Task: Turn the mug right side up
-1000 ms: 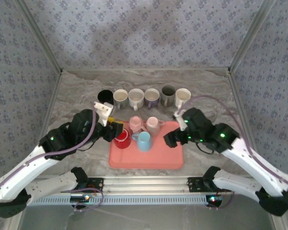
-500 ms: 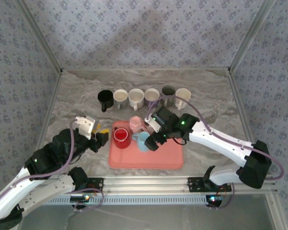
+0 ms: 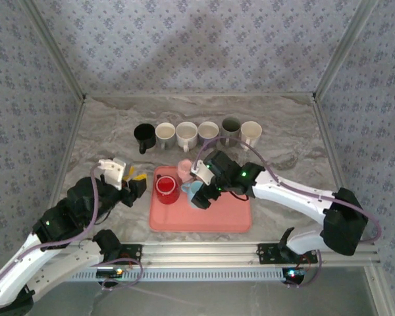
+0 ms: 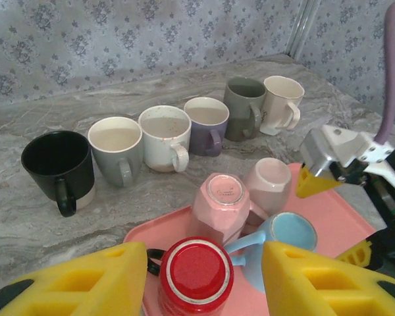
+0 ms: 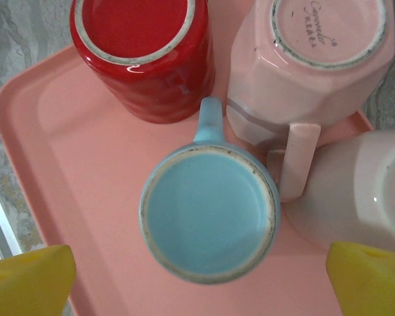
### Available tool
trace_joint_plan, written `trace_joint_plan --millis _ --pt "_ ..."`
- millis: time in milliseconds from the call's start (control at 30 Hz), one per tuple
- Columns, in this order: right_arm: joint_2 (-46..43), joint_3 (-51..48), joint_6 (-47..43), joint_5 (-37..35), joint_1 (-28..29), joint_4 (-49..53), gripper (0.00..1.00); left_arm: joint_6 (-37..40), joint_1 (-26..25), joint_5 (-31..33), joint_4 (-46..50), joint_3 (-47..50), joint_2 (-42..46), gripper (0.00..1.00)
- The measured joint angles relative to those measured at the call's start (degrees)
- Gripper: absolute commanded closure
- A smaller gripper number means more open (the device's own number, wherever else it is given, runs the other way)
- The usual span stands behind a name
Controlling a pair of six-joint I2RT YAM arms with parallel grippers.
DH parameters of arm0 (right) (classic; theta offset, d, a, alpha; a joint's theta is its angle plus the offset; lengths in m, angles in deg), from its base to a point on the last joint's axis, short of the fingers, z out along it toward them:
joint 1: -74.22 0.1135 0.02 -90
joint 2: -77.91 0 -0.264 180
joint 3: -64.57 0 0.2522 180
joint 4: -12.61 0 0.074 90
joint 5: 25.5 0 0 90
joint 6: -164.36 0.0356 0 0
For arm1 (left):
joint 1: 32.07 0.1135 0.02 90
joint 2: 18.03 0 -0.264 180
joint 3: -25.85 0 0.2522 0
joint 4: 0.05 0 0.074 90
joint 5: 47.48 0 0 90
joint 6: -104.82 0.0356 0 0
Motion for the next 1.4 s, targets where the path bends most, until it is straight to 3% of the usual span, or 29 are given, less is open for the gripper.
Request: trace_joint_plan --millis 867,1167,1400 --pt "11.63 0.48 -0.74 -0.26 0.79 -2.45 0.09 -0.04 5.88 -6.58 -1.09 0.85 -0.24 0.51" --pt "14.73 2.43 -2.43 -1.57 0.98 -2.21 0.21 -0.07 7.78 -8.24 -1.22 0.85 -0.37 0.52" --pt "15.52 3.17 -3.41 -2.49 1.57 -1.99 0.10 -0.35 8.63 -9.55 -1.29 1.40 -0.70 0.52"
